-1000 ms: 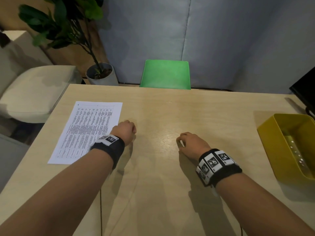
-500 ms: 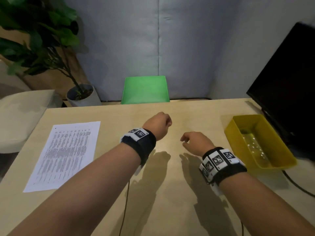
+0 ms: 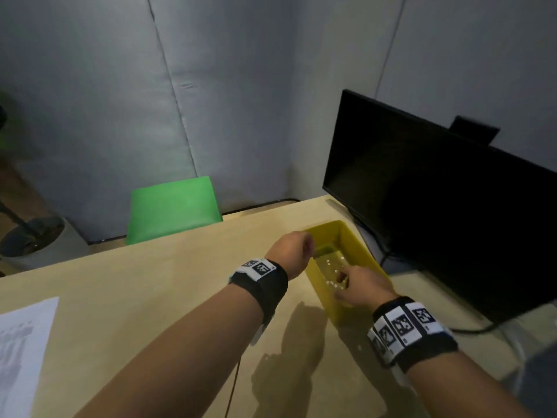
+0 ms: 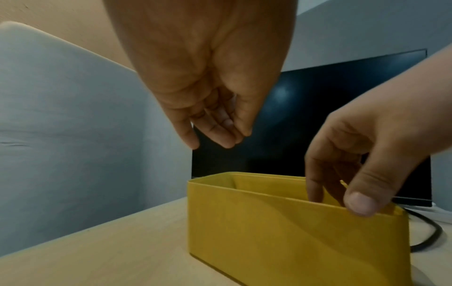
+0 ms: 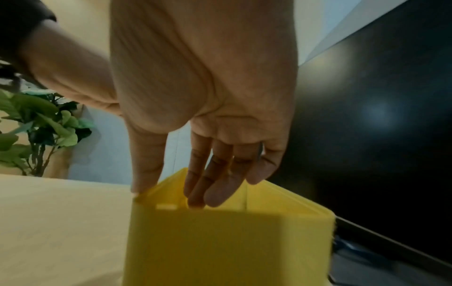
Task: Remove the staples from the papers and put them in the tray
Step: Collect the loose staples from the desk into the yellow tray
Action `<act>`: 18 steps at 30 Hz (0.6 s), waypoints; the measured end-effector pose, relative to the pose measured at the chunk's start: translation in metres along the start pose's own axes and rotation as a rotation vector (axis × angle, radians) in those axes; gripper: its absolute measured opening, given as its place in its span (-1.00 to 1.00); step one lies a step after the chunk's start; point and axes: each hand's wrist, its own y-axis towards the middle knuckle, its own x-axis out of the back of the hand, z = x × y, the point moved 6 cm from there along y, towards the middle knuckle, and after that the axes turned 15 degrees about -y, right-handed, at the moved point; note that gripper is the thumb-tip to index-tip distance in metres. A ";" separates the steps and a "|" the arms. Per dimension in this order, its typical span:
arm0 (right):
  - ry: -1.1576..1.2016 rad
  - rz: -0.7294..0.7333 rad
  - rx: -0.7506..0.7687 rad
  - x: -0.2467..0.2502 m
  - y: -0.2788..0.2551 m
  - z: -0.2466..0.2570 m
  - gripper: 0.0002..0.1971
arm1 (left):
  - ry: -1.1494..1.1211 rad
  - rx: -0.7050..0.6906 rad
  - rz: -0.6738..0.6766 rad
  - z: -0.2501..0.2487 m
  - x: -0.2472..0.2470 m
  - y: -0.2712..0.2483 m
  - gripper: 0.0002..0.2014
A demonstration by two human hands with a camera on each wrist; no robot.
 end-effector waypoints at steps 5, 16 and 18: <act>0.051 -0.033 0.096 -0.014 -0.002 -0.011 -0.70 | 0.097 0.019 0.097 -0.004 -0.039 0.024 -0.78; 0.081 -0.019 0.224 -0.016 0.002 0.005 -0.72 | 0.529 0.018 0.290 0.011 -0.057 0.027 -0.61; 0.082 -0.023 0.232 -0.014 0.003 0.006 -0.74 | 0.579 -0.028 0.289 0.012 -0.054 0.026 -0.65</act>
